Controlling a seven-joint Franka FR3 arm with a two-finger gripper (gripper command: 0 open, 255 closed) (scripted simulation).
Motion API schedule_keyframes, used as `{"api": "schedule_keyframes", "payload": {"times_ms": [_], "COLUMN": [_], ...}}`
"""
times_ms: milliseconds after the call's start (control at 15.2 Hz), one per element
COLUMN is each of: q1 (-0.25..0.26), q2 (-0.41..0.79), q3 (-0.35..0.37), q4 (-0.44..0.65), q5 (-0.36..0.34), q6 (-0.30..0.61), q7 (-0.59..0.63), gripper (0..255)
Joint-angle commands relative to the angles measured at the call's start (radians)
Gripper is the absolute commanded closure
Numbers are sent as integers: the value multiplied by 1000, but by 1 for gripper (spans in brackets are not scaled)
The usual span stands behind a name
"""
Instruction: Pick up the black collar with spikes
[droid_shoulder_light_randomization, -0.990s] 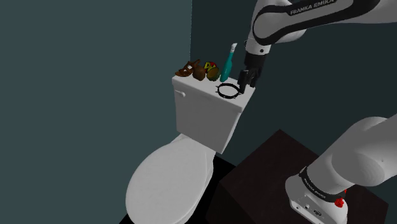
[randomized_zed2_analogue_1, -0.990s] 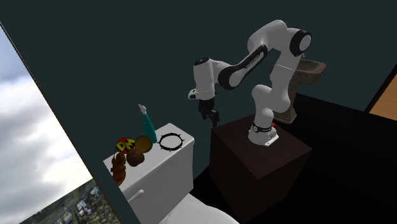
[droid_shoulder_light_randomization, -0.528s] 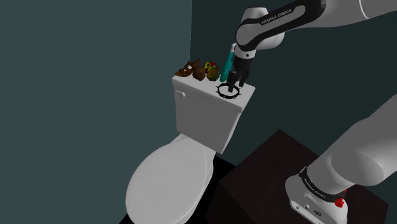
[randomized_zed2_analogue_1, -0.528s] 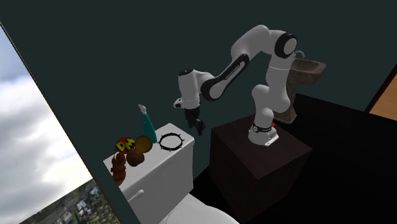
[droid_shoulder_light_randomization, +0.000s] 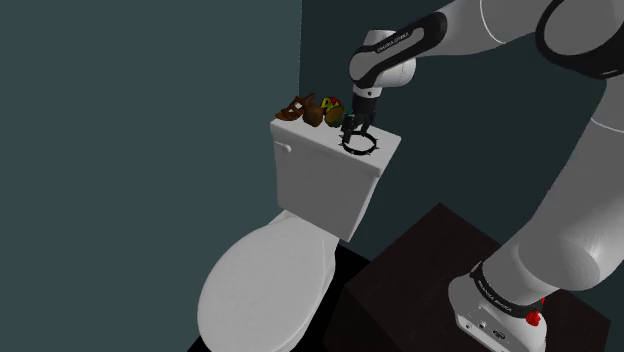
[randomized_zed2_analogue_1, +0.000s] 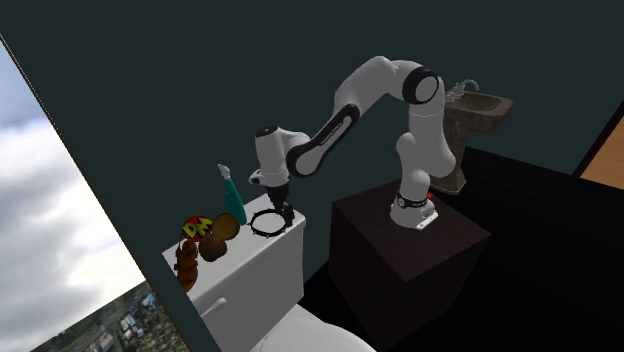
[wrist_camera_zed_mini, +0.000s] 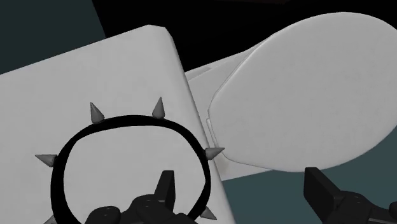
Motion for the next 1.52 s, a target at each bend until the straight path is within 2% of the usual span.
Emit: {"api": "schedule_keyframes", "payload": {"times_ms": [0,132,726,792,1452], "q1": [-13,-19,-23,-23,-23], "q2": [81,123,186,187,177], "q3": [-1,1,8,8,7], "q4": [72,112,95,98,97], "q5": [18,26,41,41,39], "q6": [17,21,100,98,90], "q7": [-20,-27,-43,-43,-41], "gripper": [0,0,0,255,255]}}
